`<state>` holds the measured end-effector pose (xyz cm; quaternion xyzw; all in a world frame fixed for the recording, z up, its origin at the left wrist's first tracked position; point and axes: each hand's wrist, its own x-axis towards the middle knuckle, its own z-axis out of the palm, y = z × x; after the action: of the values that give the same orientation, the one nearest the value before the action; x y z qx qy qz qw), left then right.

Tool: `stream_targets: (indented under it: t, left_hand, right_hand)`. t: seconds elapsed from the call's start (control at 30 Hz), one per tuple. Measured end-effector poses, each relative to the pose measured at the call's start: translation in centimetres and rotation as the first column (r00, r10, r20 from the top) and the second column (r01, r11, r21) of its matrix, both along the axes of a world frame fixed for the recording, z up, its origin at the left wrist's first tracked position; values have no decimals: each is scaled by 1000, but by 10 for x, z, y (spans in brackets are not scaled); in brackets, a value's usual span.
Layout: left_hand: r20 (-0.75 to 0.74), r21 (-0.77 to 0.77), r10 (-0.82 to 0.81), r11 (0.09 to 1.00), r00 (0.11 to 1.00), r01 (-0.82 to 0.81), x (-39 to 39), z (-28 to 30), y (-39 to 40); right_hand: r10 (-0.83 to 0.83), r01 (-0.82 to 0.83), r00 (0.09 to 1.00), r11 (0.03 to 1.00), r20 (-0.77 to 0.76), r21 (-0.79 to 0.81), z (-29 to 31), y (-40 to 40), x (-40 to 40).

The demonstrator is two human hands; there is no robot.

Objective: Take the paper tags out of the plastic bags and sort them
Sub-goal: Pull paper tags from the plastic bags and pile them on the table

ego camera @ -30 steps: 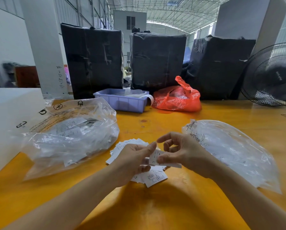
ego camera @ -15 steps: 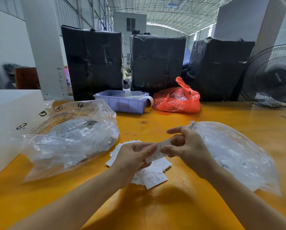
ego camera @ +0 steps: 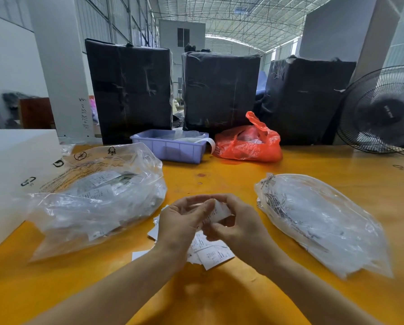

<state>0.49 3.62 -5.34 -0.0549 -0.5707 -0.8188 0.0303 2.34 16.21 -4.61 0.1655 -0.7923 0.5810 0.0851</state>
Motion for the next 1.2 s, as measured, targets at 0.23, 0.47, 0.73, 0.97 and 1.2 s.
stream_targets:
  t: [0.23, 0.47, 0.73, 0.97, 1.2]
  left_hand:
    - [105, -80, -49, 995, 993, 57, -10, 1, -8]
    - [179, -166, -93, 978, 979, 124, -11, 1, -9]
    - [192, -69, -84, 993, 978, 99, -11, -3, -8]
    - [188, -163, -216, 955, 958, 248, -7, 6, -12]
    - [136, -228, -213, 944, 968, 240, -7, 3, -10]
  right_hand:
    - [-70, 69, 997, 997, 42, 16, 10, 22, -11]
    - [-132, 133, 991, 991, -18, 33, 8, 29, -18]
    - [-58, 57, 998, 995, 13, 86, 8, 26, -14]
    - [-127, 126, 992, 990, 3, 59, 9, 31, -18]
    - [-151, 156, 987, 981, -54, 113, 7, 30, -18]
